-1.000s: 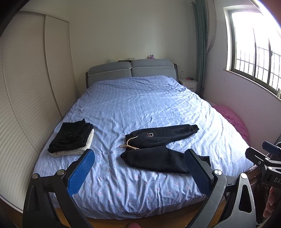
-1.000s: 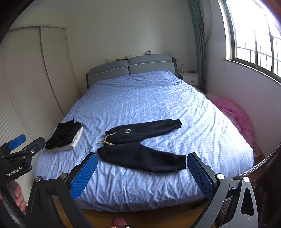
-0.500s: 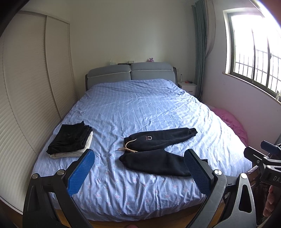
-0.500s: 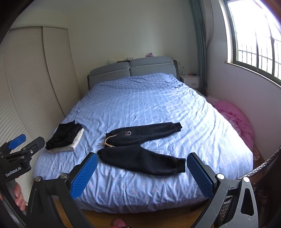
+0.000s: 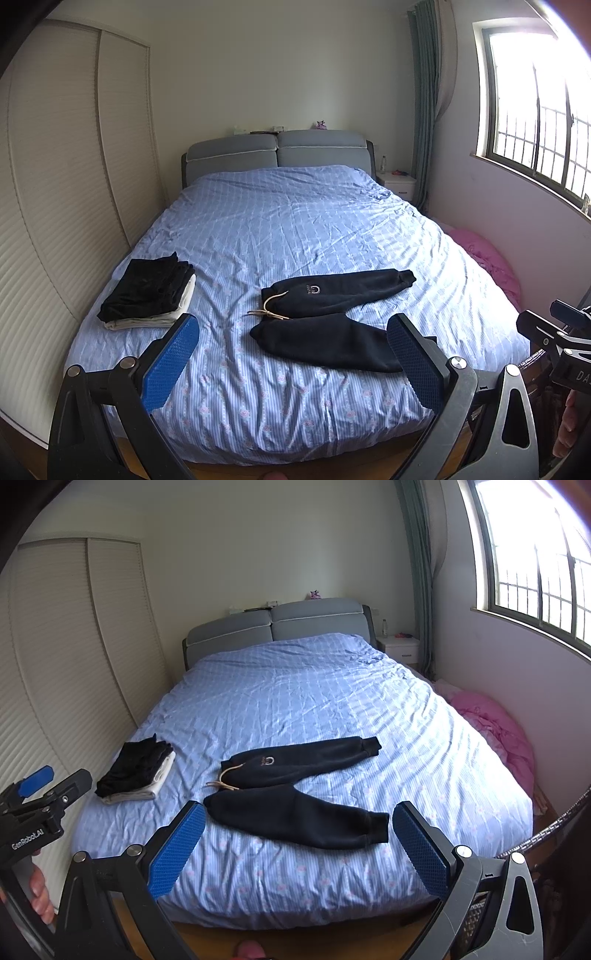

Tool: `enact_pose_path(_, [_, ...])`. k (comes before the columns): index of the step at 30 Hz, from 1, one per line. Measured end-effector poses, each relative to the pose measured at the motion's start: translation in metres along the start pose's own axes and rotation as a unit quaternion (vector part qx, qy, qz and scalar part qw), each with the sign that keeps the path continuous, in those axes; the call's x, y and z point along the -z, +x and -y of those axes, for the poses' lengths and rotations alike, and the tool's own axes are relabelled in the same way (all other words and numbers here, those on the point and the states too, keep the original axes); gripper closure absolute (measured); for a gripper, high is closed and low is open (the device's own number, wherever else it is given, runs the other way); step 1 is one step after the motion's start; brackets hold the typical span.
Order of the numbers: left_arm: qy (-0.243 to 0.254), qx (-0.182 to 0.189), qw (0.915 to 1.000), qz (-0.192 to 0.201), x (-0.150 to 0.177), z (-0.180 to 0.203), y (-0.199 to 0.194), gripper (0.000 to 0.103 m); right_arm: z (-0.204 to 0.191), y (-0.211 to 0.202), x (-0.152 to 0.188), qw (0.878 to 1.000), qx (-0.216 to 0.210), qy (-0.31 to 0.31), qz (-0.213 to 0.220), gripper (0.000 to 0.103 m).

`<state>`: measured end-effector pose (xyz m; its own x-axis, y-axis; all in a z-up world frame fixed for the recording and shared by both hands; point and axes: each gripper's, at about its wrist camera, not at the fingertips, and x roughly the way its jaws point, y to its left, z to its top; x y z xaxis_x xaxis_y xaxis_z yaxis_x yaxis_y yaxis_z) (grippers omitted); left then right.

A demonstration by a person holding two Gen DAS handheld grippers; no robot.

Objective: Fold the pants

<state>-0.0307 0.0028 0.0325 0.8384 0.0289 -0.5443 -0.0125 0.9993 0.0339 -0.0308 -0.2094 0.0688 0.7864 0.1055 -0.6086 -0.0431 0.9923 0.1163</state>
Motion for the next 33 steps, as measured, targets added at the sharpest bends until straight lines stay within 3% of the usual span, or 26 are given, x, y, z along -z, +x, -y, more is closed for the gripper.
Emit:
enact_pose_path(23, [0.000, 0.001, 1.0000, -0.008, 0.002, 0.001, 0.006, 0.000, 0.009, 0.011, 0.006, 1.000, -0.001, 0.008, -0.018, 0.000])
enact_pose_path(33, [-0.006, -0.018, 0.9979, -0.062, 0.016, -0.011, 0.062, 0.000, 0.016, 0.049, 0.018, 0.998, 0.013, 0.025, -0.053, 0.000])
